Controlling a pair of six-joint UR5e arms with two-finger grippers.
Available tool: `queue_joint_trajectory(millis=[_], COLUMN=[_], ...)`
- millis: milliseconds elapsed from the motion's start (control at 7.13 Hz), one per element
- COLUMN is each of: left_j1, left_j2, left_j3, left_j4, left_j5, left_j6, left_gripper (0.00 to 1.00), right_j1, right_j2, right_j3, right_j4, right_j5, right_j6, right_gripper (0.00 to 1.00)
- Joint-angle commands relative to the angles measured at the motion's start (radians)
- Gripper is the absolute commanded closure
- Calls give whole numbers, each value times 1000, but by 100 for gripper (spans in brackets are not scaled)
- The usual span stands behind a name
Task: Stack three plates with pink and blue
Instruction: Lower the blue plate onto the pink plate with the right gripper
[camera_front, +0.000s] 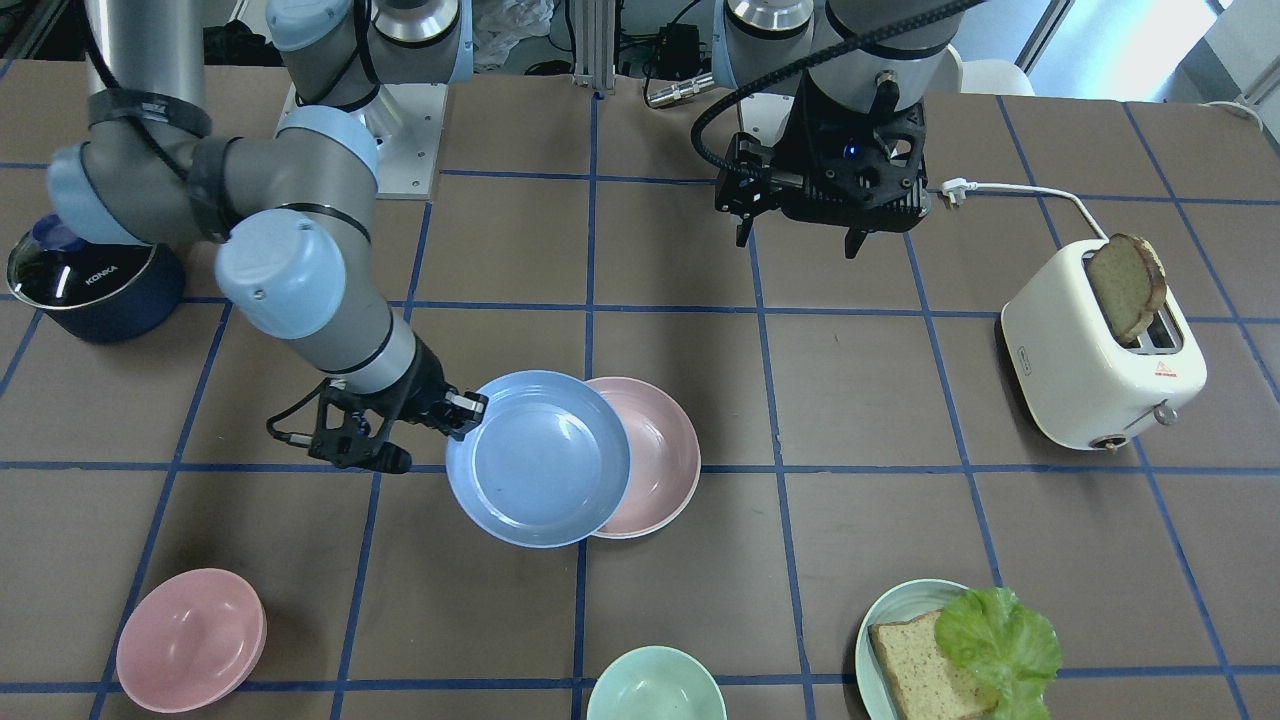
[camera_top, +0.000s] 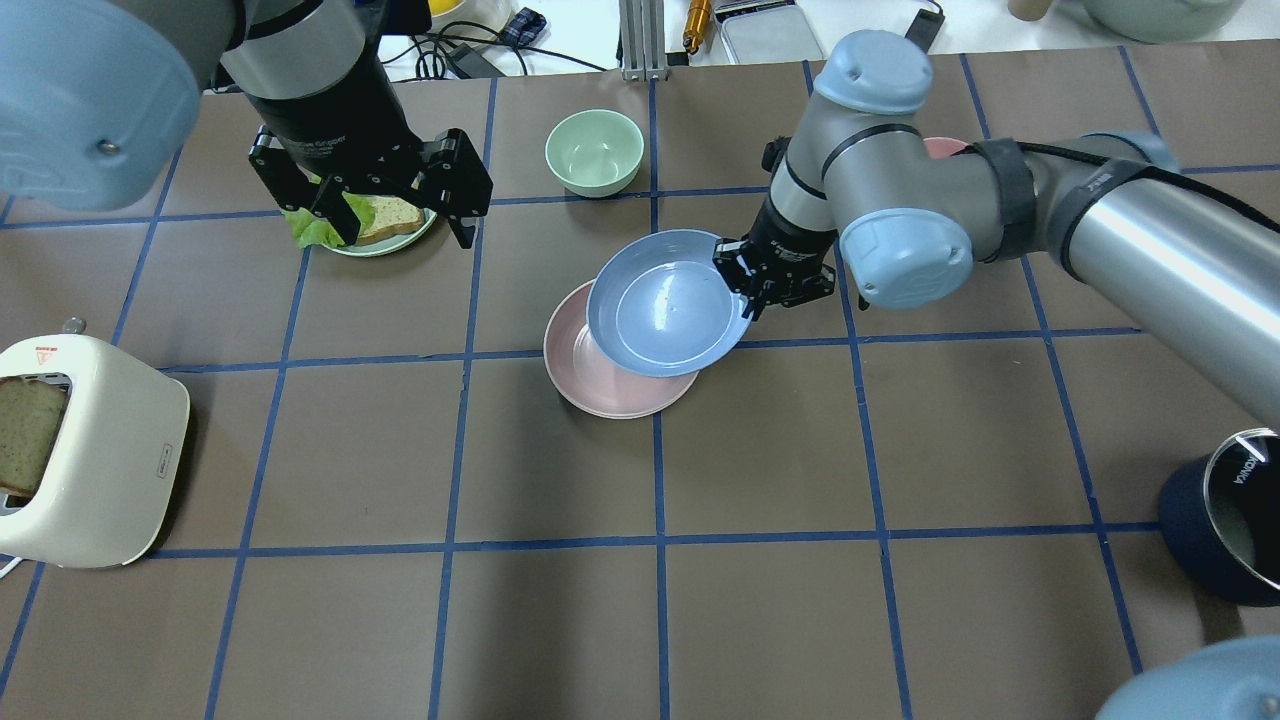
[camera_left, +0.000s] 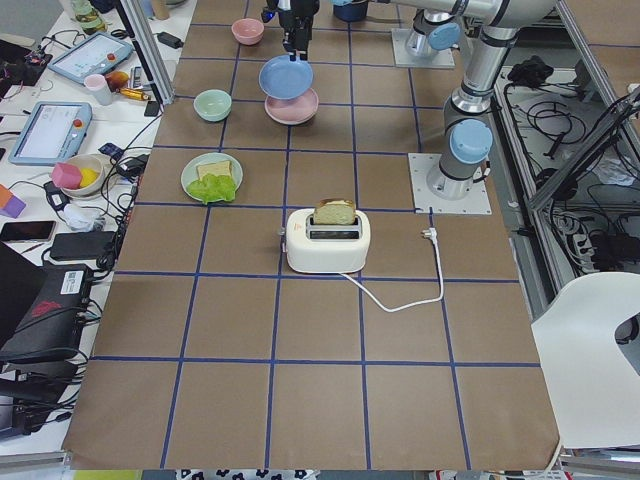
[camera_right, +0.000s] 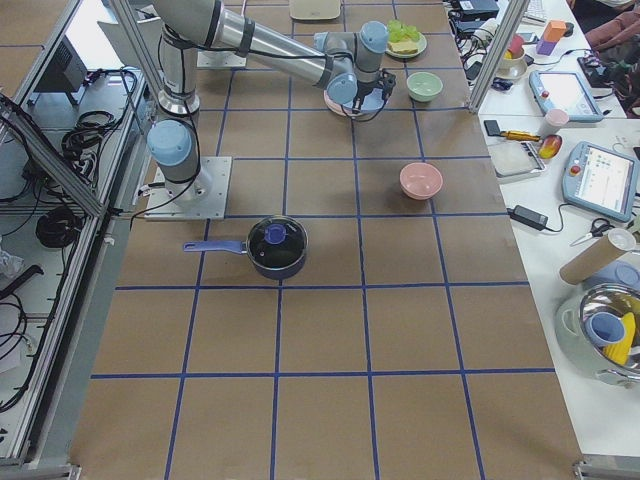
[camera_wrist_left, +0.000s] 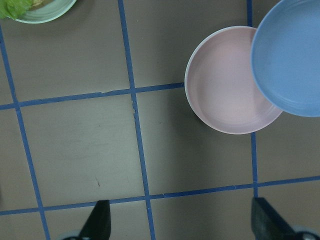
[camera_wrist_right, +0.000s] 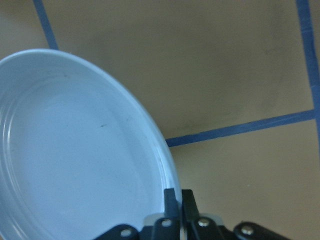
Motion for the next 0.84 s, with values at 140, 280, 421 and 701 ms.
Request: queue_joint_trajectory(millis=[140, 280, 421, 701], left_j1=[15, 16, 19, 22], left_j2=[18, 22, 25, 38], left_j3=[-48, -47, -48, -51], left_j4=[100, 96, 94, 88], left_j5=[2, 4, 5, 7], left_j6=[-34, -57, -86, -86], left_gripper=[0, 0, 0, 0], right_j1=[49, 52, 55, 55], right_j2=[11, 20, 31, 50], right_j3=[5, 8, 5, 5], right_j4=[-1, -4, -5, -4], right_j5=[-9, -18, -15, -4], right_j6=[49, 54, 54, 56], right_gripper=[100, 100, 99, 80])
